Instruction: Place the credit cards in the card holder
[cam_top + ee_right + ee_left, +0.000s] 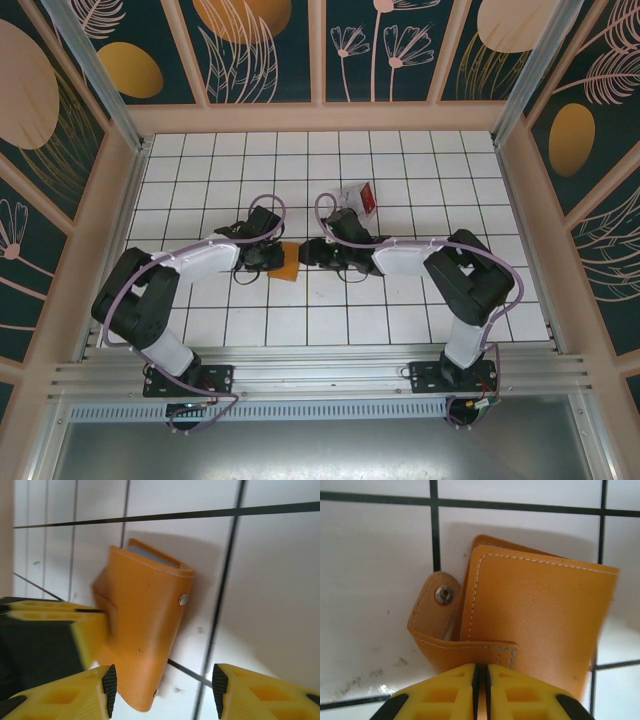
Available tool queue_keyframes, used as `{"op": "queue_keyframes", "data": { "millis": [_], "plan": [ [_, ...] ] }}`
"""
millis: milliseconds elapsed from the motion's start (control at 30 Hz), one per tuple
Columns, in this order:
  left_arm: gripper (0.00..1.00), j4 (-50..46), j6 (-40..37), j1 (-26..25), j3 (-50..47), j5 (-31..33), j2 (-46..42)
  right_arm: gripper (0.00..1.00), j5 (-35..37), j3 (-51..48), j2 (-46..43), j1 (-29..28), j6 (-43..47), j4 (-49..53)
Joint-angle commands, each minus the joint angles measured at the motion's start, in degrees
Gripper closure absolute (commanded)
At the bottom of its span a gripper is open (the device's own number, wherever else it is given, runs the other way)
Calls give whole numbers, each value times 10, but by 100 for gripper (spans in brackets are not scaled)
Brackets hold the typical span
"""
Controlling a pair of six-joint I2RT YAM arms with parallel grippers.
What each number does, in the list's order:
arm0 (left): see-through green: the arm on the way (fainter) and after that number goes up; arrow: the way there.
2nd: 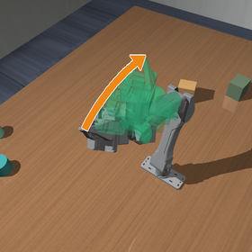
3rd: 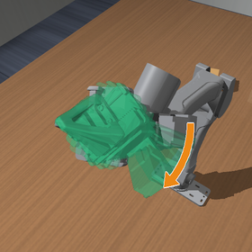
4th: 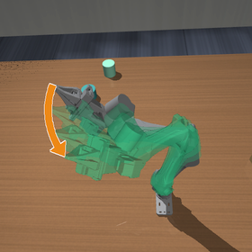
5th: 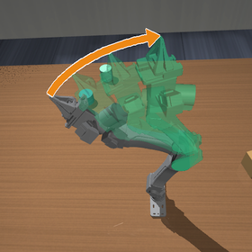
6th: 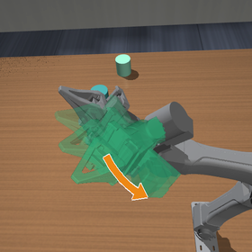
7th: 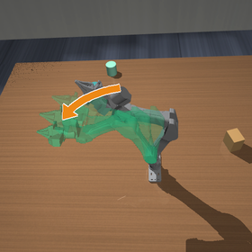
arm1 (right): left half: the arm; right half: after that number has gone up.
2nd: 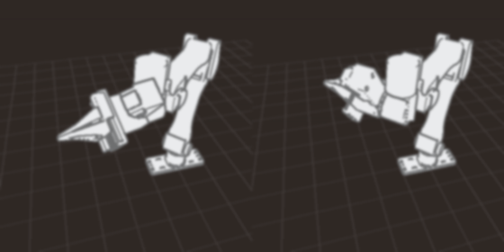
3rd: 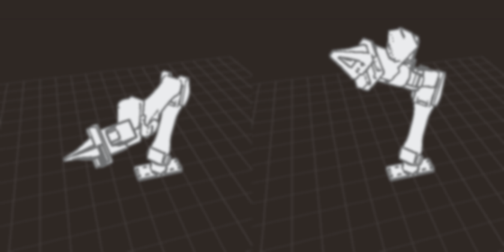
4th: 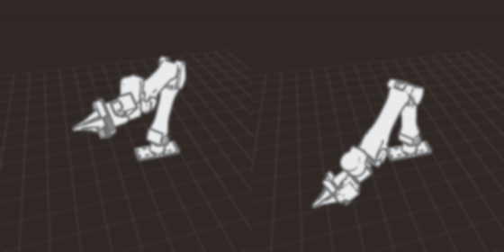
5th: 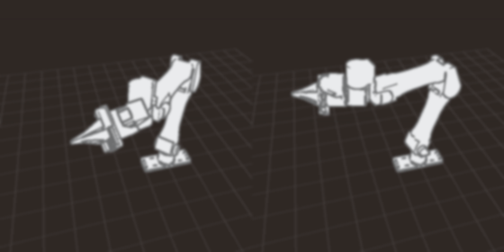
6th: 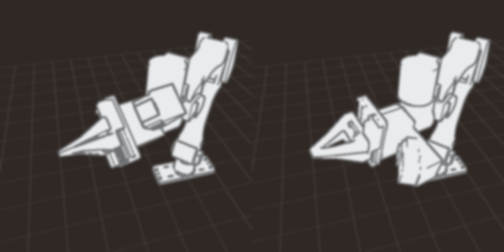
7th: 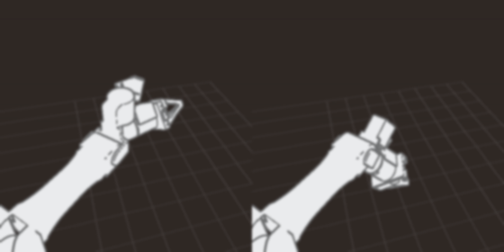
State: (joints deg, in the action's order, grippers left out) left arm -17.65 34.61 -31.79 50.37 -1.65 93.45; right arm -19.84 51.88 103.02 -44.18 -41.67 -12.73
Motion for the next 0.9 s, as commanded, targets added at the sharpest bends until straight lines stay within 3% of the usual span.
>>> {"op": "queue_keyframes", "data": {
  "millis": [0, 267, 600, 767, 867],
  "plan": [
    [87, 3, -9, -1, -25, 20, 44, 44, -14, -9, 29, -11, -49, -69],
    [95, 71, 17, 0, -91, -3, 51, 46, -13, -28, 81, -27, -122, -181],
    [98, 110, 38, 3, -124, -37, 2, 61, 1, -9, 134, -27, -145, -300],
    [93, 114, 42, 15, -132, -45, -25, 85, -2, 8, 140, -27, -124, -311],
    [83, 107, 44, 31, -134, -42, -64, 91, 33, -3, 96, -26, -86, -254]
  ]
}}
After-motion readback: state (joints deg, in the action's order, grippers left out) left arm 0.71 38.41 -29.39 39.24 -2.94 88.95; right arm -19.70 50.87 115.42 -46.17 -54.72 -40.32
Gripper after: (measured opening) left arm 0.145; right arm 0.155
